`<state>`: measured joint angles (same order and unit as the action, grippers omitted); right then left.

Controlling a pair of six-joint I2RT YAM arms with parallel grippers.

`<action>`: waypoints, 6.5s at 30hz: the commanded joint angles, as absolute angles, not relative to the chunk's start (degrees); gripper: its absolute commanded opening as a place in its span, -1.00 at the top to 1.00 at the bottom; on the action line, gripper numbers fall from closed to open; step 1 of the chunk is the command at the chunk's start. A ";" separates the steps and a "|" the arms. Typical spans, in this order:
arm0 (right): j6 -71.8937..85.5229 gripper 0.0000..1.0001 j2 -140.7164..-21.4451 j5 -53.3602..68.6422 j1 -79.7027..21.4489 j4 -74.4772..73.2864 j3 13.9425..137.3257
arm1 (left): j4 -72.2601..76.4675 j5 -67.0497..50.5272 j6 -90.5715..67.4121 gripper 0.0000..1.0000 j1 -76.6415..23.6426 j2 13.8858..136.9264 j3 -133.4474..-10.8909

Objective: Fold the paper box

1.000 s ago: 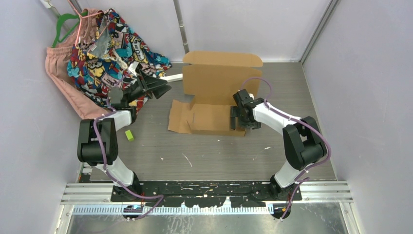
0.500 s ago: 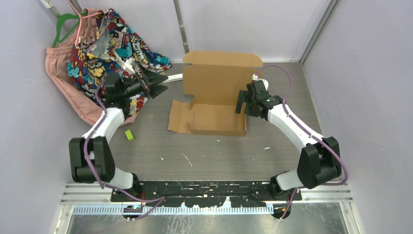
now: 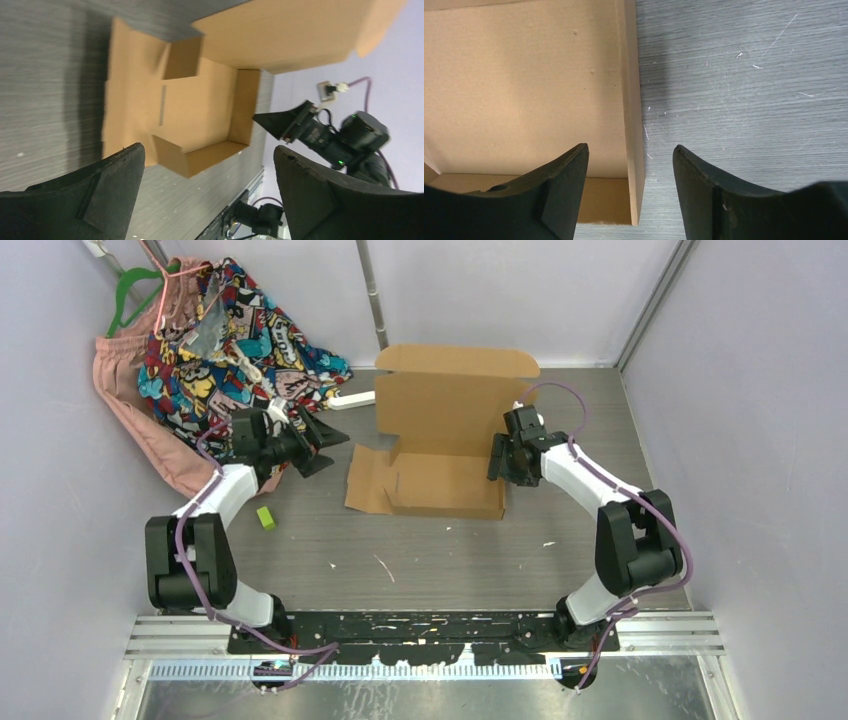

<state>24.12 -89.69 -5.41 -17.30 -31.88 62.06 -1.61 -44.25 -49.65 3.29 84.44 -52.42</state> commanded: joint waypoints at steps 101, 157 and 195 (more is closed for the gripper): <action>23.20 0.54 -98.22 -5.61 -18.84 -31.48 69.49 | 37.03 -37.31 -57.36 0.41 -6.04 106.51 -42.70; 21.80 0.56 -98.38 -8.52 -19.54 -30.73 66.74 | -1.10 -20.86 -40.70 0.26 -20.68 100.55 -62.42; 22.74 0.55 -98.36 -8.33 -19.61 -29.21 65.07 | -24.44 10.53 -29.28 0.29 -33.00 103.39 -72.97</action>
